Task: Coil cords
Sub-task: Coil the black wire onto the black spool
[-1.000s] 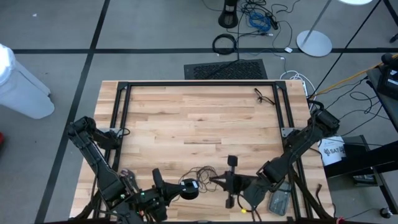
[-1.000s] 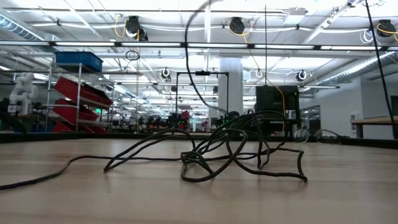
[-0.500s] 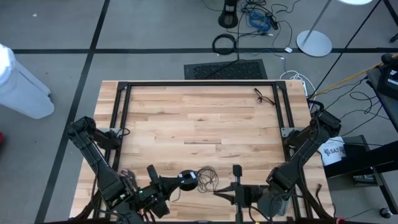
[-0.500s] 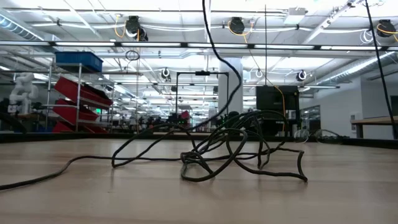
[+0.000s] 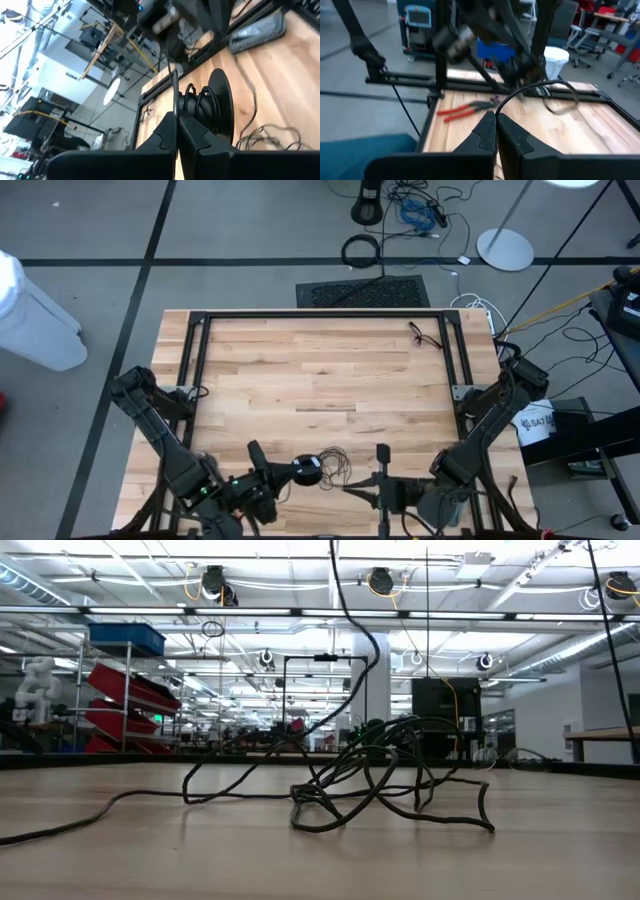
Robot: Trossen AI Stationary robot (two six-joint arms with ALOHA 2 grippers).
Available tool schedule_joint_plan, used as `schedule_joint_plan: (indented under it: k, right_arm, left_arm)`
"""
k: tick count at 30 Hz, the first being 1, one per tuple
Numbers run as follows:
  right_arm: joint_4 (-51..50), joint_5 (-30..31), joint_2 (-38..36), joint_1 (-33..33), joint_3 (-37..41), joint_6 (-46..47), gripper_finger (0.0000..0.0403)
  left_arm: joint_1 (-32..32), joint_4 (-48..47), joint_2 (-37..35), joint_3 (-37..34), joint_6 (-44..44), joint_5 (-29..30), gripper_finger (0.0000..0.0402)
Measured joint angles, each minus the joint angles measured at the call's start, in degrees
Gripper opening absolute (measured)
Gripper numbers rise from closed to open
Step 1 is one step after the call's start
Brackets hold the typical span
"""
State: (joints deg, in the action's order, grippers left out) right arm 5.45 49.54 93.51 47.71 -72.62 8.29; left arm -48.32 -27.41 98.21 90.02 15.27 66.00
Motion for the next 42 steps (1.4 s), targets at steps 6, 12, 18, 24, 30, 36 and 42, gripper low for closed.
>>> schedule_joint_plan:
  k: [6,12,18,24,30,36,42]
  right_arm:
    - [4.72,-0.24,0.00,1.27,0.00,-3.23,0.0000]
    - [6.19,-0.02,0.50,0.90,0.00,-3.74,0.0000]
    - [14.40,-0.44,3.15,0.63,0.00,-8.56,0.0000]
    - [16.51,-1.80,3.30,0.63,0.00,-9.70,0.0000]
    - [17.50,-1.87,3.82,0.16,0.00,-10.02,0.0000]
    - [24.90,-1.89,7.82,-1.70,0.00,-15.40,0.0000]
    - [25.99,-1.61,10.05,-3.79,-0.50,-16.96,0.0000]
  left_arm:
    - [2.42,-5.42,0.04,0.00,-5.70,0.02,0.0002]
    - [3.73,-2.52,0.17,-0.02,-6.03,0.04,0.0002]
    - [5.97,-1.58,2.12,-0.35,-5.73,0.04,0.0002]
    - [7.63,-1.54,2.89,-0.35,-5.59,-0.33,0.0002]
    - [8.41,1.96,2.89,-0.39,-5.91,-0.33,0.0002]
    - [8.83,7.22,2.89,-0.39,-5.91,-0.39,0.0002]
    - [8.83,11.76,2.89,-0.39,-5.58,-3.53,0.0002]
